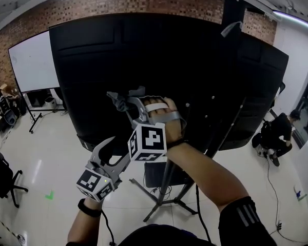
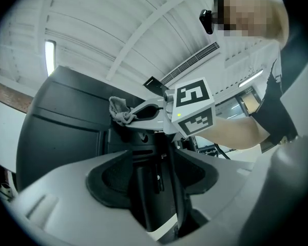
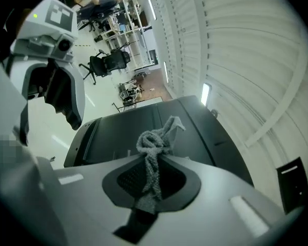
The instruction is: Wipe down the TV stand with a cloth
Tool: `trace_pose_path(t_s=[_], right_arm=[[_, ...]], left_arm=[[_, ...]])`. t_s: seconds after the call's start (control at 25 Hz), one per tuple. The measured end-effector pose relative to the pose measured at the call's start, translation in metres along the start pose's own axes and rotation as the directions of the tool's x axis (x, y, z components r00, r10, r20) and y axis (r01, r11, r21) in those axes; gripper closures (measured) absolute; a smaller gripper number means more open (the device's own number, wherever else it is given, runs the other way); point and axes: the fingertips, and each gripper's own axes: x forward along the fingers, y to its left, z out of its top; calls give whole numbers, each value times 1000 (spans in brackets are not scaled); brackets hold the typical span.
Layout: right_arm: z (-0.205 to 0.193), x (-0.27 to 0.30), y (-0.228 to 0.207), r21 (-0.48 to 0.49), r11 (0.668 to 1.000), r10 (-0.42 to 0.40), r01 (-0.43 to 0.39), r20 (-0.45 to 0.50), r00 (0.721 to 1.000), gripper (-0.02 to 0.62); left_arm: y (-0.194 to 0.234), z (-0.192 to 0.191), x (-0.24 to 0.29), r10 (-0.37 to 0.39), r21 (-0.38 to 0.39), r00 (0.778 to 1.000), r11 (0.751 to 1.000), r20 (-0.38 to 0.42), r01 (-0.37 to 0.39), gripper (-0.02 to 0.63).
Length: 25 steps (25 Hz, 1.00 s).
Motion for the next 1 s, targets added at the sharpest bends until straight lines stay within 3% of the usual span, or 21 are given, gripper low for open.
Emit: trace_pose_path(t_s=[0.48, 0.68, 0.84, 1.0], right_arm=[[-59, -9, -6, -160, 987, -42, 1, -253, 967, 561], [-83, -17, -8, -161, 987, -50, 0, -304, 951, 561], [-83, -24, -9, -147, 989, -49, 6, -292, 955, 561], [-44, -28, -2, -69, 997, -29, 16, -190, 981, 561]], left_arm=[[-15, 0, 11, -80, -34, 997, 996, 21, 81, 331], [-29, -4, 25, -132, -39, 991, 990, 30, 134, 331], [-34, -2, 27, -147, -38, 989, 988, 27, 148, 331], [-21, -9, 14, -126, -27, 992, 992, 15, 126, 331]])
